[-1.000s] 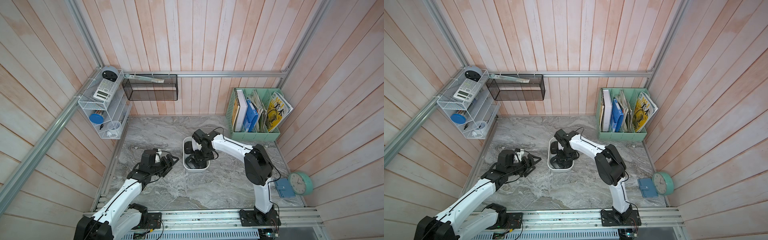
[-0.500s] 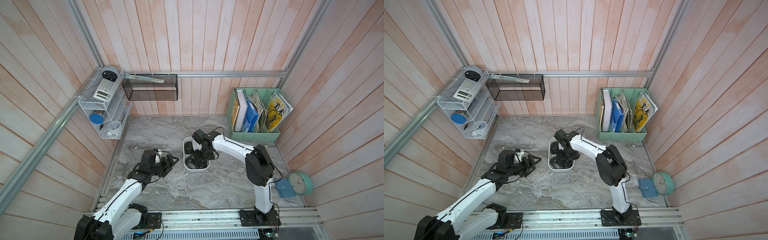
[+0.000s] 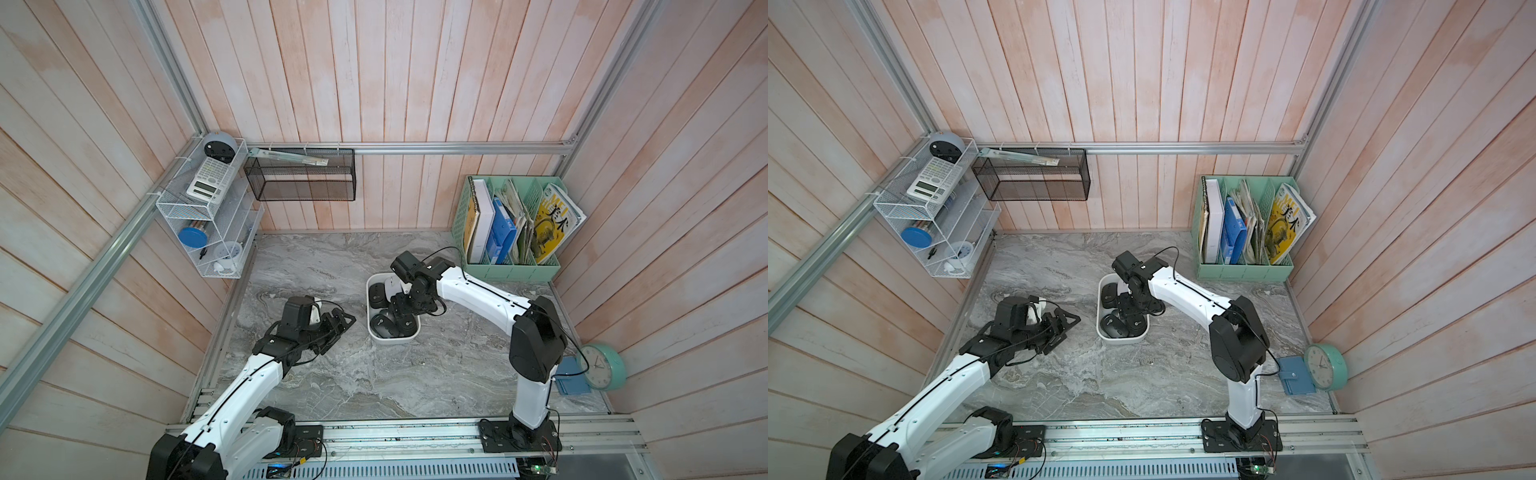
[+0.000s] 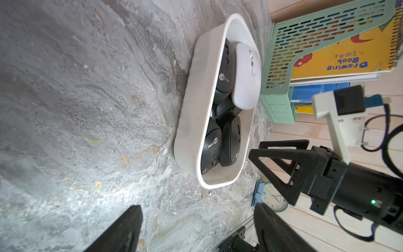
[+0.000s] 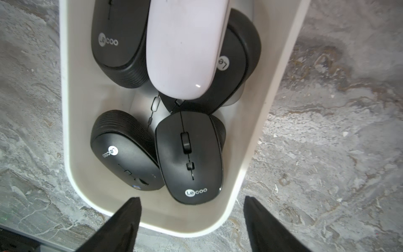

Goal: Put the mouse in the storage box
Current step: Place the mouse in the storage box, then reset both arms

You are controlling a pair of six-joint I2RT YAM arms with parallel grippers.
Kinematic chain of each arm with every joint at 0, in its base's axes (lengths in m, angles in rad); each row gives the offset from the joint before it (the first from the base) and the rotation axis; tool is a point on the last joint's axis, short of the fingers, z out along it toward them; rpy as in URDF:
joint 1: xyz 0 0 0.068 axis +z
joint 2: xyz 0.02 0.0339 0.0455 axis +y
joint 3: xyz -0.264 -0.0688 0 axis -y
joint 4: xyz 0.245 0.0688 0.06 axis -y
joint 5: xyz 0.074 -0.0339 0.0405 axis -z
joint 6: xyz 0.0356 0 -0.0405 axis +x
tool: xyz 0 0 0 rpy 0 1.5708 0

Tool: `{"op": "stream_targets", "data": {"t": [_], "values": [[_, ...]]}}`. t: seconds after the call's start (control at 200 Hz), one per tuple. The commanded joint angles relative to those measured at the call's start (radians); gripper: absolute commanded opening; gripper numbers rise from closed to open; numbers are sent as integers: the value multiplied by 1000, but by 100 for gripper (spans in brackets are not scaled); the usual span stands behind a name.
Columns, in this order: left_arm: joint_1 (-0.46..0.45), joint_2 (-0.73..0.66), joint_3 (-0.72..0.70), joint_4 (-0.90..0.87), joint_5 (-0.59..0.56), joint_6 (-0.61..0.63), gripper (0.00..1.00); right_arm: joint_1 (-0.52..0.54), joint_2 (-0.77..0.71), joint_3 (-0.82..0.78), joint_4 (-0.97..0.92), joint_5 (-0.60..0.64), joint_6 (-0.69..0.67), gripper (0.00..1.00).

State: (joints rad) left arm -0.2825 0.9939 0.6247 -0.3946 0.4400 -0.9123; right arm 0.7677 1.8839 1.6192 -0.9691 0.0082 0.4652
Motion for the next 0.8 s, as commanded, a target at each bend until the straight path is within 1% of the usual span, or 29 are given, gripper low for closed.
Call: {"op": "stream_targets", "data": {"t": [0.0, 0.195, 0.275, 0.325, 0.36, 0.395, 0.435, 0.525, 0.6, 0.7, 0.77, 0.785, 0.795], "values": [[4, 3, 98, -129, -99, 113, 86, -19, -67, 5, -14, 60, -16, 81], [5, 9, 266, -286, -235, 240, 86, -87, -177, -17, 35, 114, -29, 82], [4, 6, 319, -331, -317, 285, 86, -119, -241, -34, 69, 174, -23, 82], [4, 0, 344, -347, -380, 305, 87, -131, -293, -54, 102, 247, -8, 82], [4, -6, 358, -352, -425, 315, 89, -133, -333, -84, 142, 315, 9, 82], [5, -12, 371, -353, -480, 325, 100, -132, -382, -135, 218, 377, -8, 83], [5, -18, 382, -353, -547, 331, 100, -140, -440, -193, 302, 408, -33, 84], [4, -35, 394, -347, -706, 322, 100, -156, -545, -281, 420, 506, -53, 88], [4, -56, 381, -317, -812, 316, 100, -186, -589, -329, 481, 534, -72, 90], [6, -97, 343, -256, -875, 345, 100, -199, -598, -337, 473, 600, -99, 90], [5, -122, 309, -221, -899, 349, 100, -199, -601, -356, 483, 609, -137, 90], [5, -128, 302, -217, -910, 342, 100, -199, -603, -362, 488, 617, -132, 91], [5, -133, 296, -213, -920, 338, 100, -199, -603, -368, 495, 621, -127, 95]]}}
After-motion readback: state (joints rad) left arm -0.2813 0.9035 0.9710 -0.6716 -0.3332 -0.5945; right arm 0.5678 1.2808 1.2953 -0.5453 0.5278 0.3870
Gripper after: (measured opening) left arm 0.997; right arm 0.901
